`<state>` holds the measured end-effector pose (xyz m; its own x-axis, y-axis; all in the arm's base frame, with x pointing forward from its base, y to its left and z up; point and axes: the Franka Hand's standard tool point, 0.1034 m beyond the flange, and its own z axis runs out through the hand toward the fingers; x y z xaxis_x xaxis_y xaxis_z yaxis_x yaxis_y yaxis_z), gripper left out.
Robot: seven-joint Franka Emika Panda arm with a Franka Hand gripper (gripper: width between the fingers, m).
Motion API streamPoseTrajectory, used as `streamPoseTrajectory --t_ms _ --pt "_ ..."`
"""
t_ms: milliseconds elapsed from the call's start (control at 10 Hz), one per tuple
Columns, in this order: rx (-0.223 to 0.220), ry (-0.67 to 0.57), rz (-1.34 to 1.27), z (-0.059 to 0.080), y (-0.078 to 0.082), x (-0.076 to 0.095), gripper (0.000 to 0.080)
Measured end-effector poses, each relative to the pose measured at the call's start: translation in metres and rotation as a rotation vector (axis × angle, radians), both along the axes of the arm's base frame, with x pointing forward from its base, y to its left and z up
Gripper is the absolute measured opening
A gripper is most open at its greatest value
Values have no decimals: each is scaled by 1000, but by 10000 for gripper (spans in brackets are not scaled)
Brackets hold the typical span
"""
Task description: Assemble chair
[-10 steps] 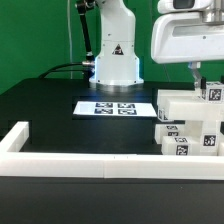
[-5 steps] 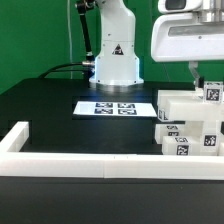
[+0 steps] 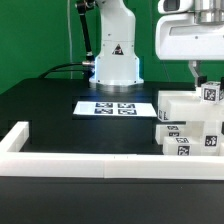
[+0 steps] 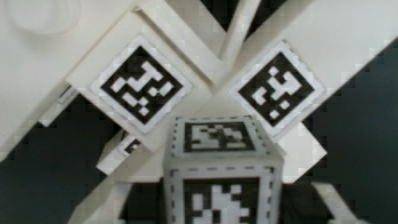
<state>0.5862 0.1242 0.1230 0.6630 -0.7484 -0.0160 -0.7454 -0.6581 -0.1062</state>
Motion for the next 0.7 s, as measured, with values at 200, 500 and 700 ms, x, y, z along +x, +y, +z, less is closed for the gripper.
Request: streamPoseTrajectory --t_ms 200,500,700 --pt "12 14 -172 0 0 0 290" --pt "33 33 -423 0 1 0 290" --pt "46 43 -522 0 2 0 290"
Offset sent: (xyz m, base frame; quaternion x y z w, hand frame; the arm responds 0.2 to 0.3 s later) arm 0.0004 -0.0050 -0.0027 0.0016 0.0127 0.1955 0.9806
